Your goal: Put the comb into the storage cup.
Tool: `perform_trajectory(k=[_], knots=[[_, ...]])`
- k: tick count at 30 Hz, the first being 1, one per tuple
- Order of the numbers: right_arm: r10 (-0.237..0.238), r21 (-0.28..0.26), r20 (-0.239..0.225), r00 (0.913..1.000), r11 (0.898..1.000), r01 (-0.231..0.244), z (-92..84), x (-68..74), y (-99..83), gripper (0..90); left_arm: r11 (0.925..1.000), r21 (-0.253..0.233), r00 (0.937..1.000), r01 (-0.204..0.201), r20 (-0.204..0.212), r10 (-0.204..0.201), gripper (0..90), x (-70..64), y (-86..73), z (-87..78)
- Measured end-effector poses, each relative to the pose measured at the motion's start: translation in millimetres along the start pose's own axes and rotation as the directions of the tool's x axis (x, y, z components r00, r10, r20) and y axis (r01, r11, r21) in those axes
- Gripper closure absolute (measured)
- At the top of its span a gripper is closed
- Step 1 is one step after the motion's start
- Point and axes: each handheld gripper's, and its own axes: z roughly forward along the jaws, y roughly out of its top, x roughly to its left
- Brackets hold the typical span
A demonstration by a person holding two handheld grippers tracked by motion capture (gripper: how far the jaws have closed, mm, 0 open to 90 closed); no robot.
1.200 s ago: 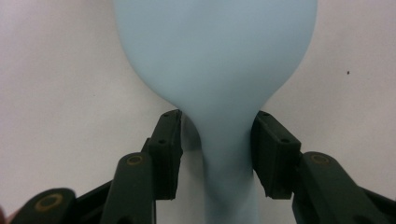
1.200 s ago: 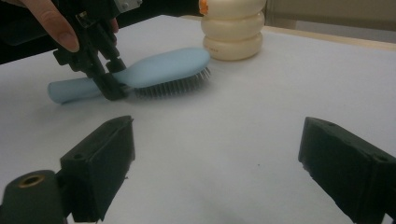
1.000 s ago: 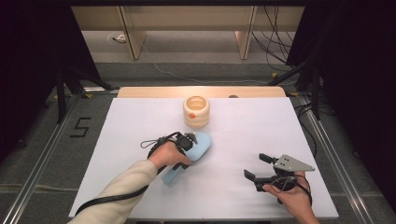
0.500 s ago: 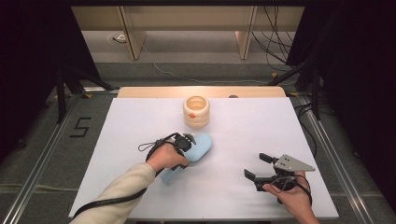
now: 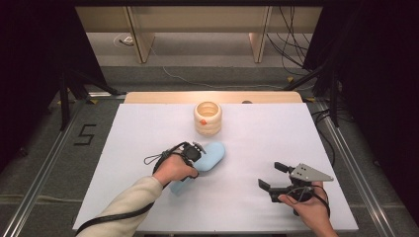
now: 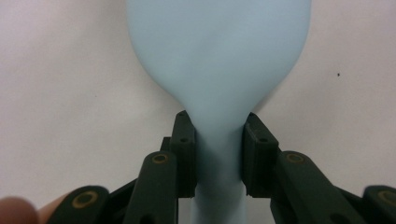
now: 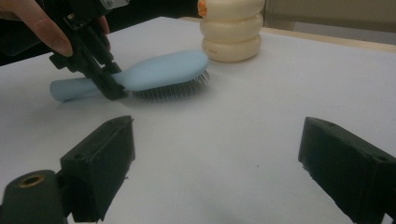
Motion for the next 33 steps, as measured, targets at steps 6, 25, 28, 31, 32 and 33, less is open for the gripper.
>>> perform_trajectory(k=[6,25,28,31,32,33], knots=[[0.0,-0.001,0.0,1.0,1.0,0.0,-0.1,0.1,0.0,11.8,0.9999,-0.005,0.9999,-0.01,0.012,0.01,69.6,1.0,-0.4,-0.3],[0.0,0.001,0.0,1.0,1.0,0.0,0.0,0.0,-0.1,11.7,0.9951,-0.099,1.0,0.0,0.002,0.0,69.6,1.8,-7.7,-10.4],[0.001,0.002,0.0,1.0,1.0,-0.001,-0.1,0.1,-0.2,11.7,0.9918,-0.128,1.0,0.003,-0.009,-0.004,69.6,0.0,-10.1,-12.2],[-0.002,0.003,0.004,1.0,1.0,0.002,0.0,-0.2,-0.2,11.7,0.9898,-0.142,1.0,-0.006,-0.005,0.006,69.6,-1.7,-10.7,-13.7],[-0.002,0.003,0.004,1.0,1.0,0.002,0.0,-0.2,-0.2,11.7,0.9898,-0.142,1.0,-0.006,-0.005,0.006,69.6,-1.7,-10.7,-13.7],[-0.008,0.006,0.003,1.0,1.0,0.008,-0.3,-0.4,-0.2,11.7,0.9868,-0.162,1.0,-0.006,-0.006,0.005,69.6,-2.8,-10.8,-15.1]])
